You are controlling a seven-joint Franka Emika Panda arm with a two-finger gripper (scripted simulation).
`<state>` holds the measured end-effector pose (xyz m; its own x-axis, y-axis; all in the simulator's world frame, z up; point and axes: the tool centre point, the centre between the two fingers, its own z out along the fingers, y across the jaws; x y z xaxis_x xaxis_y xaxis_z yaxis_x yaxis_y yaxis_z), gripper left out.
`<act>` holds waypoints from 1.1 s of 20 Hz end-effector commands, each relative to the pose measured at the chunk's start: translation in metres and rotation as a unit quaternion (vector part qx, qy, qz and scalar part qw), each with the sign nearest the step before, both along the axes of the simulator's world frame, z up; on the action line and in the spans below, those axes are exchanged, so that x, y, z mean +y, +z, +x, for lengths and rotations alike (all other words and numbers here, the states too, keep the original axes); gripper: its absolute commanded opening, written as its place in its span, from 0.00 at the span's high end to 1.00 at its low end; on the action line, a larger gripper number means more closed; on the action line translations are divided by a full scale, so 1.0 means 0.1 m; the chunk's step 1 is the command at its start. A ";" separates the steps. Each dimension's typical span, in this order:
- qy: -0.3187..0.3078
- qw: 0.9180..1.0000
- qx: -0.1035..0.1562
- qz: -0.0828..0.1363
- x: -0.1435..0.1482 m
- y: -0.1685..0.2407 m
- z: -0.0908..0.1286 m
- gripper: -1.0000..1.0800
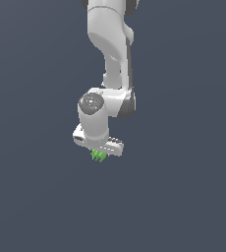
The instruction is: Pick up the object and move it to a goal position.
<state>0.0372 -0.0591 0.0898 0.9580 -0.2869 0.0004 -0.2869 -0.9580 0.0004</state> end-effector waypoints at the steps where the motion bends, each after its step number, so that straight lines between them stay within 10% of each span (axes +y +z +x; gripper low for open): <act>1: 0.000 1.000 0.000 0.000 0.02 0.13 0.14 1.00; 22: 0.000 1.000 0.000 0.000 0.10 0.86 0.98 1.00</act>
<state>0.1315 -0.0492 0.1726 0.9581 -0.2864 0.0004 -0.2864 -0.9581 0.0002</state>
